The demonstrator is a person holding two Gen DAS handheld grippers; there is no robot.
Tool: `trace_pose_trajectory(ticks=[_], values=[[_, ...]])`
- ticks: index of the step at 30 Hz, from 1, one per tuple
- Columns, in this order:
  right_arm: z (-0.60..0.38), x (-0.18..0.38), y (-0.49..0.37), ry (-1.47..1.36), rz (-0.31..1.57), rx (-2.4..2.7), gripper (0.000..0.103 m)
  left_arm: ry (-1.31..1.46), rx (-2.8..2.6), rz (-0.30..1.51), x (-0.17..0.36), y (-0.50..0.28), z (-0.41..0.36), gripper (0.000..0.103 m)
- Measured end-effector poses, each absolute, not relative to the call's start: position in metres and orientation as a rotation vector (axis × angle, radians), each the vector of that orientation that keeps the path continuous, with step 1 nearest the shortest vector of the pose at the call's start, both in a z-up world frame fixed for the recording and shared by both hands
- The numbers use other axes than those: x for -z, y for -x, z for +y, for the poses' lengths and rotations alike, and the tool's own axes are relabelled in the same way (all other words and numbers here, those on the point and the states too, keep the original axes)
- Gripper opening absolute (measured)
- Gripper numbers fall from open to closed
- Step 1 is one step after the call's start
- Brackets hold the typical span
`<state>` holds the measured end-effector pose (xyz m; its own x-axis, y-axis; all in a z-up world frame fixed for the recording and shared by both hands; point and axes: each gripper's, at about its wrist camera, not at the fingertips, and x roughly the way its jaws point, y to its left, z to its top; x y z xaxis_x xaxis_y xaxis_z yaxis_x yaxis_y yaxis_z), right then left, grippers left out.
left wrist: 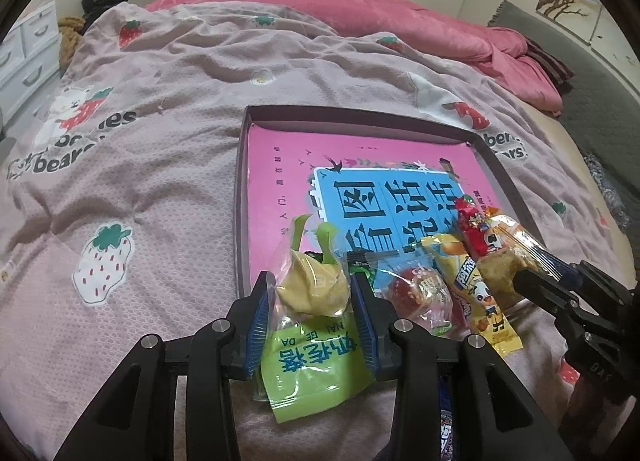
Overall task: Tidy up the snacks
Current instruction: 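Open both tools over the tray and withdraw them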
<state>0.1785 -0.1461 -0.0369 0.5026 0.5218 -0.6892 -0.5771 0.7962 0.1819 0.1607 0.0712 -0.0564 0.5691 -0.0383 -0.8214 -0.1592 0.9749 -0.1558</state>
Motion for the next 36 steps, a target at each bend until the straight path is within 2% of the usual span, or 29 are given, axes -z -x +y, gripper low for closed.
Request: trace_pose_trajectory(ticks=[4, 7, 13, 18, 23, 26, 36], values=[[-0.147, 0.035, -0.177, 0.072, 0.8, -0.664, 0.034, 0.217, -0.07, 0.967, 0.056, -0.161, 0.07, 0.042], [-0.148, 0.032, -0.176, 0.069, 0.788, -0.664, 0.034, 0.204, -0.079, 0.973, 0.056, -0.161, 0.069, 0.048], [-0.152, 0.027, -0.174, 0.063, 0.769, -0.662, 0.034, 0.195, -0.082, 0.978, 0.056, -0.161, 0.067, 0.05], [-0.152, 0.025, -0.172, 0.062, 0.761, -0.666, 0.035, 0.184, -0.086, 0.969, 0.053, -0.16, 0.066, 0.058], [-0.152, 0.023, -0.17, 0.065, 0.752, -0.669, 0.037, 0.184, -0.089, 0.958, 0.049, -0.159, 0.067, 0.06], [-0.153, 0.022, -0.169, 0.055, 0.753, -0.677, 0.043, 0.17, -0.098, 0.951, 0.046, -0.158, 0.066, 0.065], [-0.155, 0.016, -0.161, 0.056, 0.734, -0.691, 0.047, 0.181, -0.077, 0.921, 0.028, -0.149, 0.063, 0.067]])
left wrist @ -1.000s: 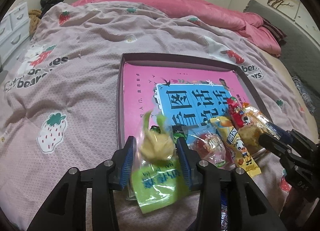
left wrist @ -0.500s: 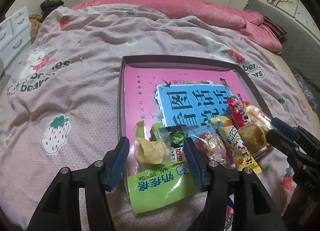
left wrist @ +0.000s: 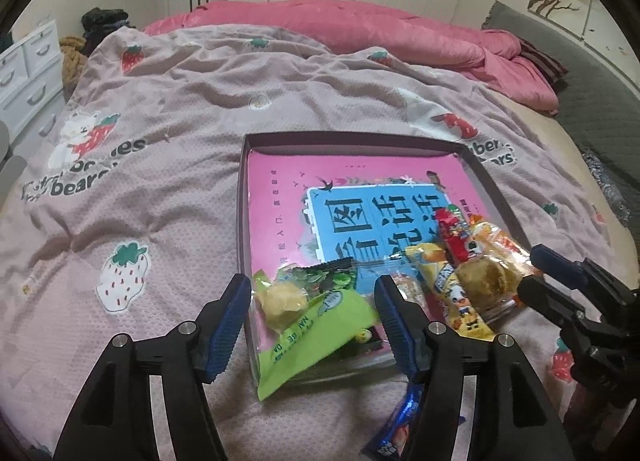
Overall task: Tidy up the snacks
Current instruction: 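Open both tools over the tray and withdraw them, then grasp the blue cookie pack with the left tool while the right tool grasps the brown chocolate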
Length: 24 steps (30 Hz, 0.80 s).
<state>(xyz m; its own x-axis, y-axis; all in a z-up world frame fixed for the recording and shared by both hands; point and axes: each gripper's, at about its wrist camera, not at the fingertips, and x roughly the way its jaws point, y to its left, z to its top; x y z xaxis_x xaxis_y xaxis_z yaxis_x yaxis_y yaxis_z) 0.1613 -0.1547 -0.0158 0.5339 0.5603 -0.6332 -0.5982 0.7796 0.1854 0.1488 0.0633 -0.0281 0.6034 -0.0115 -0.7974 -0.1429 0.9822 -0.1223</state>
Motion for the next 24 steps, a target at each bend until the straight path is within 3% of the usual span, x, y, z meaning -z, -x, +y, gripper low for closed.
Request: trace_pose_trajectory(ticks=[5, 24], values=[[-0.156, 0.012, -0.156, 0.06, 0.723, -0.691, 0.047, 0.178, -0.068, 0.902, 0.019, -0.143, 0.061, 0.071], [-0.16, 0.006, -0.125, 0.081, 0.725, -0.7, 0.049, 0.139, 0.009, 0.91, 0.001, -0.106, 0.044, 0.072]])
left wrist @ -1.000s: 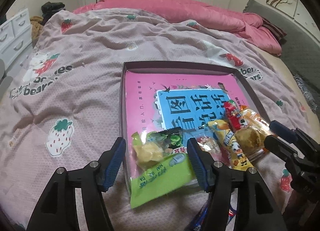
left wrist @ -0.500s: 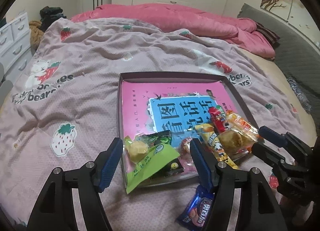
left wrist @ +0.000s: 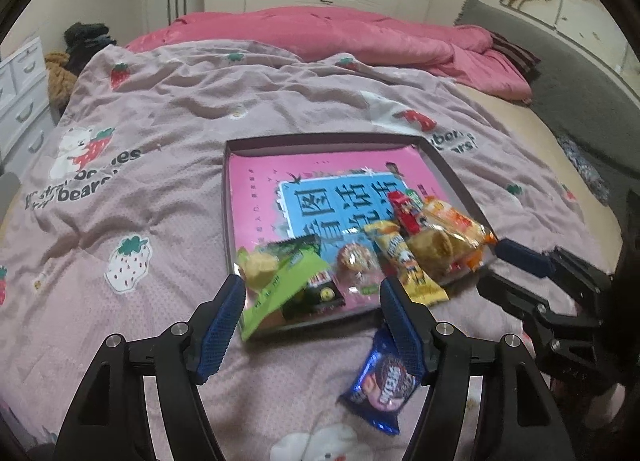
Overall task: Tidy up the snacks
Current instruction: 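Grasp the blue cookie pack with the left tool while the right tool grasps the brown chocolate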
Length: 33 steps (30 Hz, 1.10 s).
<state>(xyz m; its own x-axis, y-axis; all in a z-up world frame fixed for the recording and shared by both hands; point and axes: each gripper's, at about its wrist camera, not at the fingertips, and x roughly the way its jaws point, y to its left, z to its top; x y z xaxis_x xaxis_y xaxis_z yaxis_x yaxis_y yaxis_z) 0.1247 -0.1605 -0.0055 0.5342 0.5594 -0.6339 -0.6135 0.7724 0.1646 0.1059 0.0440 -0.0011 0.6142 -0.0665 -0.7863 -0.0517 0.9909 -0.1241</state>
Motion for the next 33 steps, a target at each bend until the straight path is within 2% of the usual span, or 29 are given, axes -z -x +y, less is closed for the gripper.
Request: trace_pose_trajectory(ticks=[6, 12, 33], values=[[-0.163, 0.007, -0.119, 0.073, 0.743, -0.697, 0.049, 0.117, 0.053, 0.923, 0.0, -0.093, 0.032, 0.072], [-0.165, 0.009, -0.114, 0.063, 0.762, -0.702, 0.054, 0.079, 0.104, 0.951, 0.006, -0.079, 0.017, 0.072], [-0.15, 0.044, -0.118, 0.1, 0.904, -0.753, 0.054, -0.112, 0.273, 1.095, 0.075, -0.074, -0.031, 0.072]])
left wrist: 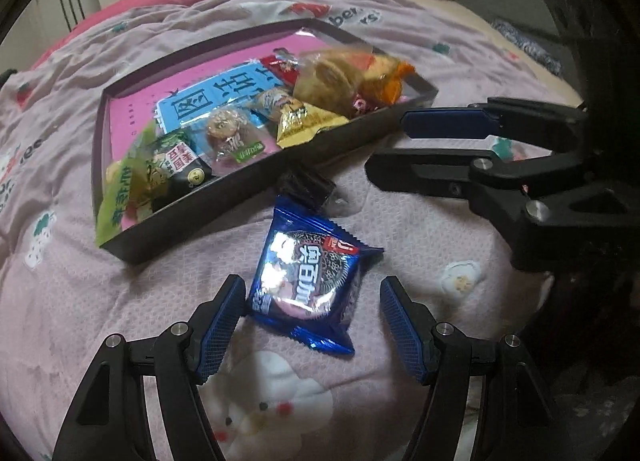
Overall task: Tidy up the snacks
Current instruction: 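Grasp the blue cookie pack with the left tool while the right tool grasps the brown chocolate, then lower the cookie pack into the tray with the left tool while the right tool lowers the chocolate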
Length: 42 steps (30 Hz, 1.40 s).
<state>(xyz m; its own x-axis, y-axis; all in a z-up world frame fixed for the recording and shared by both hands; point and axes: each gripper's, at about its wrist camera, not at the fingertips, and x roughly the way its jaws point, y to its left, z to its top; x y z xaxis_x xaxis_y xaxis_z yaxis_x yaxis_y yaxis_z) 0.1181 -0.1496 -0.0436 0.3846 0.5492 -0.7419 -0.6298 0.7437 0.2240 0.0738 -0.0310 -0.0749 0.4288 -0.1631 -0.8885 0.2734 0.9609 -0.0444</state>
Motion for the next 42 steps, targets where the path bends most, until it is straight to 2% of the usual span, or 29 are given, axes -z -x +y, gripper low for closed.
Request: trace_pose_trajectory(ticks=[6, 8, 14, 22, 31, 42], values=[[-0.137, 0.06, -0.124, 0.14, 0.945, -0.751, 0.054, -0.11, 0.27, 1.109, 0.086, -0.084, -0.03, 0.071], [-0.134, 0.064, -0.127, 0.138, 0.956, -0.752, 0.054, -0.104, 0.266, 1.135, 0.092, -0.088, -0.026, 0.066], [-0.12, 0.071, -0.133, 0.154, 0.957, -0.772, 0.053, -0.041, 0.287, 1.152, 0.095, -0.092, -0.014, 0.062], [-0.1, 0.088, -0.131, 0.245, 0.963, -0.781, 0.027, 0.033, 0.242, 1.172, 0.087, -0.083, 0.01, 0.057], [-0.122, 0.062, -0.114, 0.164, 0.936, -0.84, 0.026, 0.107, 0.22, 1.067, 0.052, -0.071, 0.026, 0.054], [-0.172, 0.004, -0.126, -0.038, 0.768, -0.803, 0.026, 0.193, 0.199, 0.927, 0.006, -0.083, 0.025, 0.054]])
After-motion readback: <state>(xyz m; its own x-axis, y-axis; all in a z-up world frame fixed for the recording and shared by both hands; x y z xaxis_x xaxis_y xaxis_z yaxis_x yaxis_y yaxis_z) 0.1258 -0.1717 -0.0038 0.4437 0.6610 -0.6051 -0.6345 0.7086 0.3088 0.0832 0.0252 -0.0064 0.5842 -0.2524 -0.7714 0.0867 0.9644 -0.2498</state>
